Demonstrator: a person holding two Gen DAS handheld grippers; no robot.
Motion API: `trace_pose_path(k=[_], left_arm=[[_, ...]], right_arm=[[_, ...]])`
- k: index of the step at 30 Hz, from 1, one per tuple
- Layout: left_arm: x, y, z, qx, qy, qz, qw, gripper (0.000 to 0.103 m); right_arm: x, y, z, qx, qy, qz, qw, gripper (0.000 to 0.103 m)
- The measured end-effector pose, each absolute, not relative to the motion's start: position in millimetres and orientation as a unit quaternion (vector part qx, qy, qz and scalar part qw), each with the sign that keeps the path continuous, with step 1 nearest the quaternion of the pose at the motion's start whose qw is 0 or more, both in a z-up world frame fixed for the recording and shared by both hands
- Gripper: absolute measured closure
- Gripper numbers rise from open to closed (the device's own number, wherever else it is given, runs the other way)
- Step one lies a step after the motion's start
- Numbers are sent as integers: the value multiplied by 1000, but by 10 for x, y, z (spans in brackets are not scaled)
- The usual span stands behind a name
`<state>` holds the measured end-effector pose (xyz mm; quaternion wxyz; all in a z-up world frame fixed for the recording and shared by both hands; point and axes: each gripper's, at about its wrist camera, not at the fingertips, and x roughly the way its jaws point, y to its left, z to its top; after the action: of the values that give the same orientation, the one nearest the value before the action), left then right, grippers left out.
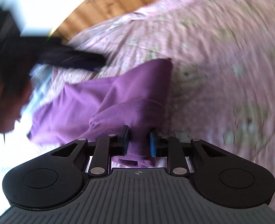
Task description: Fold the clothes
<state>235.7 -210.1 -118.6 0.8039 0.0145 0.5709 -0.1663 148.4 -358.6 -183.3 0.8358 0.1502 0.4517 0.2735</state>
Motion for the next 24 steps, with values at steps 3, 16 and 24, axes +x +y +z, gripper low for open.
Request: trace_pose_path(k=[3,16,24], left_arm=[[2507,-2630,-1521,124,603,-167,770,53],[2729,-2410,-1495,47,626,-102,772,88],[2728,-2342,-1291,32,620,-118,775,88]], right_arm=[[1428,-3468,-1713,108,431,295,846,85],[1521,-3660,-1955,228,485,276,797,90],[1118,-3950,-1713,241,475,285,797,86]])
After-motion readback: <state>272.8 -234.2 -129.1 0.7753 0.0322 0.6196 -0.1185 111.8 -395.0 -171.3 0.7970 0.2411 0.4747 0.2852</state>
